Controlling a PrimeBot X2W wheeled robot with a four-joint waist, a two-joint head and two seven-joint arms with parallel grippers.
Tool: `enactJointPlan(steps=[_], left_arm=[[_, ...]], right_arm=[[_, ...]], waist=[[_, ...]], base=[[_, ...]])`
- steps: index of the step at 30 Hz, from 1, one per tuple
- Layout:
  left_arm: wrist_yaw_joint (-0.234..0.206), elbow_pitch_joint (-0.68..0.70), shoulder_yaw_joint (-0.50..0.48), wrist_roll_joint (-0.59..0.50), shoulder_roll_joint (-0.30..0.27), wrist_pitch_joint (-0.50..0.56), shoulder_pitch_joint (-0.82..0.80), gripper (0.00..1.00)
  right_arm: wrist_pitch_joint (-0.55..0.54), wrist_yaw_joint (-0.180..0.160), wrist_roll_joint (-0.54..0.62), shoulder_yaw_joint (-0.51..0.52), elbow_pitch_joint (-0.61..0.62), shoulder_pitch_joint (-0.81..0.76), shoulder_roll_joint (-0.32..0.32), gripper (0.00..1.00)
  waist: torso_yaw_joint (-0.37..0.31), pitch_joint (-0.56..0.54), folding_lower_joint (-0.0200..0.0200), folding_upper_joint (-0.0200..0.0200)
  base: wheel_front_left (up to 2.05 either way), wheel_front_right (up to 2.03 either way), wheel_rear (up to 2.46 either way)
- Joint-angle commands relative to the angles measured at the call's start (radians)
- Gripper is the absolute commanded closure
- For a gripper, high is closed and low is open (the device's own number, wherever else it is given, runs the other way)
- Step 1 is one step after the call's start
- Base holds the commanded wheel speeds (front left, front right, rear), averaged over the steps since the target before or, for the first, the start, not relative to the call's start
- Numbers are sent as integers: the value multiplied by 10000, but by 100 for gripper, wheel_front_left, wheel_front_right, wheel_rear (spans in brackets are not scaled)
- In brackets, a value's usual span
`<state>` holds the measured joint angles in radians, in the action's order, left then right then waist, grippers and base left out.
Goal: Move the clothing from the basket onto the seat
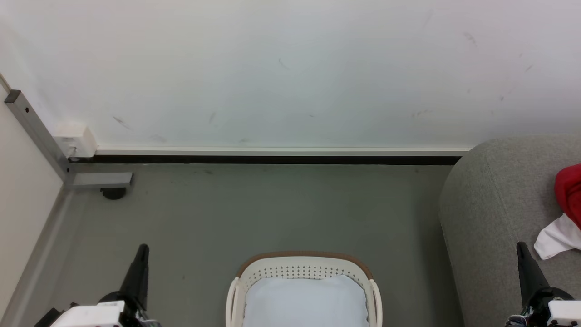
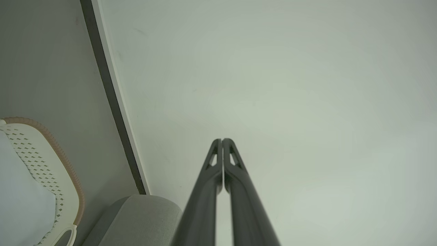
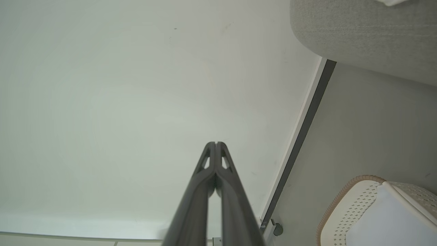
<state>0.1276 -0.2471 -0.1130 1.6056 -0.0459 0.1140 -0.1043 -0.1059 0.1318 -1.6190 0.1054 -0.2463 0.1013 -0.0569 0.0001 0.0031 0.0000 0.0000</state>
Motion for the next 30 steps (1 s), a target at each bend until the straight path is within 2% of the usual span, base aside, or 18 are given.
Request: enactJointPlan(steps=[1, 30], left_arm=[[57, 29, -33, 131, -80, 41, -90, 100], [58, 30, -30, 133, -79, 39, -87, 100]], right_arm=[[-59, -21, -12, 37, 43, 113, 8, 100], [-54, -21, 35, 72, 39, 116, 28, 100]], waist=[[-1, 0, 0, 0], [-1, 0, 0, 0]], base=[[0, 0, 0], [0, 0, 0]])
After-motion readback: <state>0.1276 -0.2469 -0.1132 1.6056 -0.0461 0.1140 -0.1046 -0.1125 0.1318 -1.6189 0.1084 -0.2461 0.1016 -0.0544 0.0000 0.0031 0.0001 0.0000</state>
